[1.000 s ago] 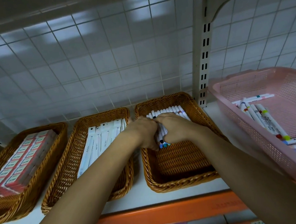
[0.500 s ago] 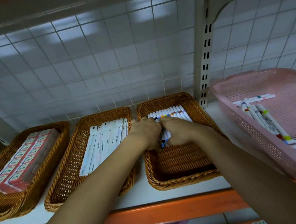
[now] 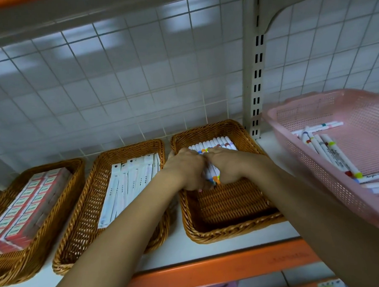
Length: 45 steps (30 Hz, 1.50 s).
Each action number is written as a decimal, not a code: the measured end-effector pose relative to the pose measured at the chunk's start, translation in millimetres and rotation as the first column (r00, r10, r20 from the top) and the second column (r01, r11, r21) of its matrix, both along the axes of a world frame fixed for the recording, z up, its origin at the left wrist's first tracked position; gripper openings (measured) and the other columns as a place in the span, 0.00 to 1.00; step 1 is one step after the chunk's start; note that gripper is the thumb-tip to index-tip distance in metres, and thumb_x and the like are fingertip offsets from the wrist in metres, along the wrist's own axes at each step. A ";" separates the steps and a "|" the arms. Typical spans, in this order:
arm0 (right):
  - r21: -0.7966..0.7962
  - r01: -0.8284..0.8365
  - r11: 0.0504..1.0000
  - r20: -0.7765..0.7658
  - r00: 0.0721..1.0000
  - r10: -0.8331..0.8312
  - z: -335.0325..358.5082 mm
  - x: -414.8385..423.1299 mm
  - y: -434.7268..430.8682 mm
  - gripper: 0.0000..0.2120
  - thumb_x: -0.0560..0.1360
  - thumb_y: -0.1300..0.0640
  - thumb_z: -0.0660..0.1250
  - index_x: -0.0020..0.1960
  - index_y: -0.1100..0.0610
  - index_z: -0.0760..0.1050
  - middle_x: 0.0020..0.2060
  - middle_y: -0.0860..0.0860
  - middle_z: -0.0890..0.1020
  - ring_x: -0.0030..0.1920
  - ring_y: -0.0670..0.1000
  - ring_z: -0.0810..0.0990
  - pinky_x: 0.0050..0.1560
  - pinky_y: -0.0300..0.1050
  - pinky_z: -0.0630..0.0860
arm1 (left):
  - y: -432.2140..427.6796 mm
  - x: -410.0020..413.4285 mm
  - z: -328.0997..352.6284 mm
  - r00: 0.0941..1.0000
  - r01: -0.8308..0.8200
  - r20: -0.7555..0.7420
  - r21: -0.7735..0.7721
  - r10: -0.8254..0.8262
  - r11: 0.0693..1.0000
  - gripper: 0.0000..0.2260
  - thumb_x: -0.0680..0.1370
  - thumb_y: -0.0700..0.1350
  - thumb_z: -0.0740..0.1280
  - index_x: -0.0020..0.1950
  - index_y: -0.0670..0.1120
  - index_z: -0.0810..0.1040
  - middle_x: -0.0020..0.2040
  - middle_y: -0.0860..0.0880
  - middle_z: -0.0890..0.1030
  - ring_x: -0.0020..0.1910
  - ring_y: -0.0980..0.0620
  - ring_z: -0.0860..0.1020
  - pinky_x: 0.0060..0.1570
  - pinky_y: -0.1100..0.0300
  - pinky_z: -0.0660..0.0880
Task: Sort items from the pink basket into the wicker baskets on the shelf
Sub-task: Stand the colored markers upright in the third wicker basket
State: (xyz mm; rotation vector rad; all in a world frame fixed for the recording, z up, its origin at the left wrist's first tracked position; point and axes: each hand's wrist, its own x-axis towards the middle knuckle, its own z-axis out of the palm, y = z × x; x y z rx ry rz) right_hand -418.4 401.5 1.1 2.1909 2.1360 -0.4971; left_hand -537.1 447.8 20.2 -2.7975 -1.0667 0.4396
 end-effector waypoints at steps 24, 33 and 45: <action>-0.254 0.425 0.869 0.278 0.893 -0.355 65.0 164.5 -156.2 0.27 0.73 0.55 0.69 0.69 0.60 0.69 0.67 0.55 0.72 0.65 0.55 0.72 0.63 0.45 0.71 | -102.2 197.9 27.4 0.865 0.473 0.216 -0.056 -0.452 0.879 0.19 0.77 0.51 0.66 0.65 0.42 0.74 0.62 0.44 0.76 0.60 0.44 0.74 0.59 0.52 0.72; -0.427 0.473 0.771 0.330 0.875 -0.354 23.4 192.0 -173.5 0.17 0.67 0.55 0.75 0.53 0.61 0.79 0.50 0.54 0.81 0.44 0.51 0.77 0.48 0.43 0.75 | -126.5 245.0 14.1 0.941 0.338 0.066 -0.153 -0.332 0.929 0.23 0.79 0.60 0.58 0.60 0.41 0.75 0.58 0.45 0.78 0.53 0.47 0.76 0.47 0.58 0.68; -0.280 0.410 0.868 0.312 0.894 -0.321 13.5 197.2 -178.6 0.14 0.72 0.62 0.64 0.58 0.59 0.76 0.49 0.54 0.78 0.46 0.54 0.77 0.39 0.43 0.73 | -115.4 259.5 0.0 0.980 0.101 -0.131 -0.313 -0.149 0.944 0.10 0.78 0.50 0.64 0.45 0.46 0.80 0.43 0.48 0.82 0.37 0.53 0.77 0.37 0.62 0.73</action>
